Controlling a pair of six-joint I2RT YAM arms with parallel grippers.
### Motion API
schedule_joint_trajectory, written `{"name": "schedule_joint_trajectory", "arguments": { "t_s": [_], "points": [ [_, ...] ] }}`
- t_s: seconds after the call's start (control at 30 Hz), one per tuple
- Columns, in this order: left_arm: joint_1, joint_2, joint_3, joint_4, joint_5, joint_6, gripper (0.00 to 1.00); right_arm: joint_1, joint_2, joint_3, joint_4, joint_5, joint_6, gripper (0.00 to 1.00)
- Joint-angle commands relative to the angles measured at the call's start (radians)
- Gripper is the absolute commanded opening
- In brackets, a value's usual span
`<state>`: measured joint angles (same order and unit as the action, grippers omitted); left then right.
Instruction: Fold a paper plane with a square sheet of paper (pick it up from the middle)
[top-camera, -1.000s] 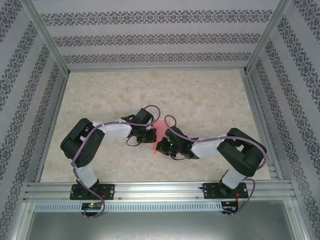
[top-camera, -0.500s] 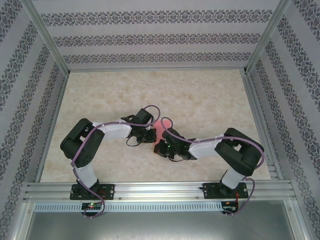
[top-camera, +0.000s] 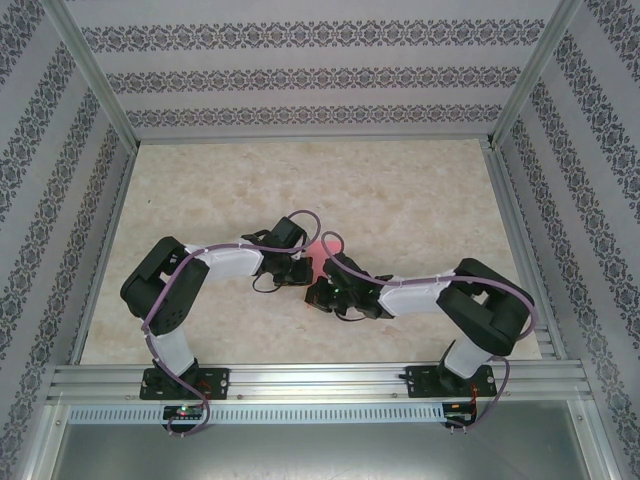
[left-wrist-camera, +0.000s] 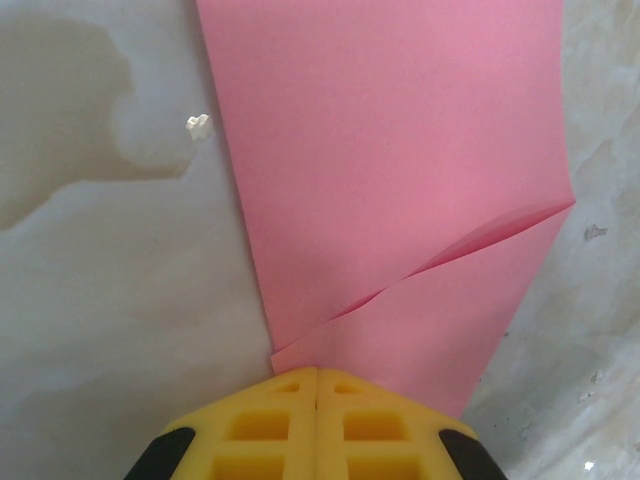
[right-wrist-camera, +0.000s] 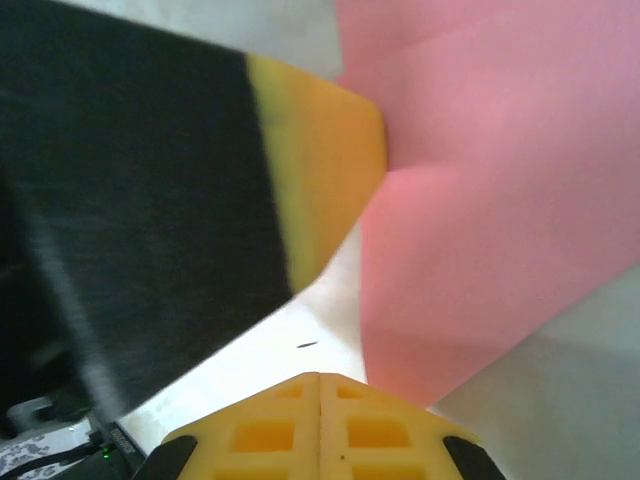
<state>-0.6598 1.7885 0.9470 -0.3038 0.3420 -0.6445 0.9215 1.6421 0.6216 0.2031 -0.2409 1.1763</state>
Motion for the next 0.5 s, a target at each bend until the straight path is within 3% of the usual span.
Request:
{"name": "schedule_joint_trajectory", "arguments": {
  "t_s": [0.0, 0.23, 0.47],
  "points": [
    [0.000, 0.089, -0.059, -0.081, -0.142, -0.010, 0.00, 0.010, 0.054, 0.015, 0.007, -0.013, 0.003, 0.04],
    [0.000, 0.086, -0.048, -0.088, -0.144, -0.002, 0.00, -0.030, -0.067, 0.000, -0.023, 0.015, -0.031, 0.04],
    [0.000, 0.075, -0.017, -0.089, -0.121, 0.030, 0.00, -0.157, -0.196, -0.016, -0.150, 0.050, -0.122, 0.04]
  ]
}}
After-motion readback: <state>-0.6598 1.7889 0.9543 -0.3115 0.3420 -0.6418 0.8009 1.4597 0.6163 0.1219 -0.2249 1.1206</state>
